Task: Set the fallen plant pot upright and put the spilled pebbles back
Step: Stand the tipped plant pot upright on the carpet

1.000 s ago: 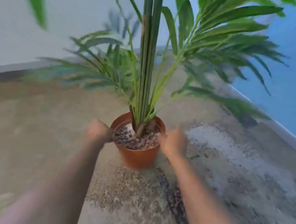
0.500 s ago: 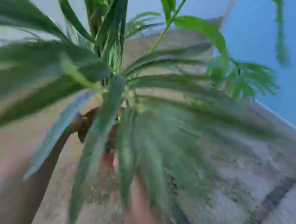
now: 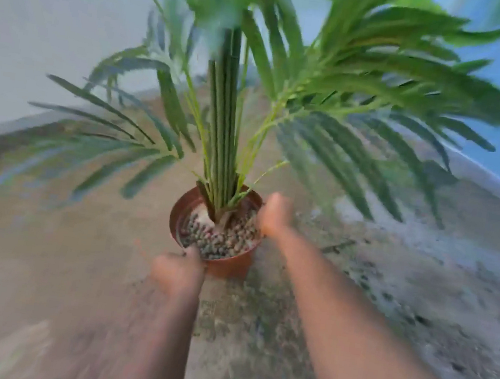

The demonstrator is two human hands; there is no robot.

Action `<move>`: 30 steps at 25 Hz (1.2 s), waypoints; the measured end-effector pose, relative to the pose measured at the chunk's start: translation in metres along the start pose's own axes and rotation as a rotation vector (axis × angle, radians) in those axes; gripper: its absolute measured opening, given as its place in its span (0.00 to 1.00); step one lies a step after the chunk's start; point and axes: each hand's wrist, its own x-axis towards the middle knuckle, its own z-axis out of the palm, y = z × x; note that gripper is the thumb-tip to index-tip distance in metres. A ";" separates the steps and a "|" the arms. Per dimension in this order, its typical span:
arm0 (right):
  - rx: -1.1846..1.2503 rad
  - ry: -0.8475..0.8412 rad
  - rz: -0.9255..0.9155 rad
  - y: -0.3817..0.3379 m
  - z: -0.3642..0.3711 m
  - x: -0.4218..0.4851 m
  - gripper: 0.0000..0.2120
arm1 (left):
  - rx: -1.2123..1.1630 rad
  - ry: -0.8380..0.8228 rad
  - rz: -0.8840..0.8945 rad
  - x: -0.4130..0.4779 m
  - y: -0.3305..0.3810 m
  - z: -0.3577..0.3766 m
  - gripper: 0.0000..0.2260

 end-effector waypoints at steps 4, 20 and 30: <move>-0.086 -0.067 -0.049 -0.009 -0.001 0.036 0.12 | -0.058 -0.042 -0.162 -0.044 0.007 0.008 0.23; -0.122 0.156 -0.083 0.027 0.030 -0.046 0.12 | -0.573 0.123 -0.171 -0.048 -0.016 -0.003 0.17; -0.036 0.165 -0.034 0.030 0.031 -0.029 0.12 | -0.304 0.070 -0.143 -0.006 0.003 -0.006 0.12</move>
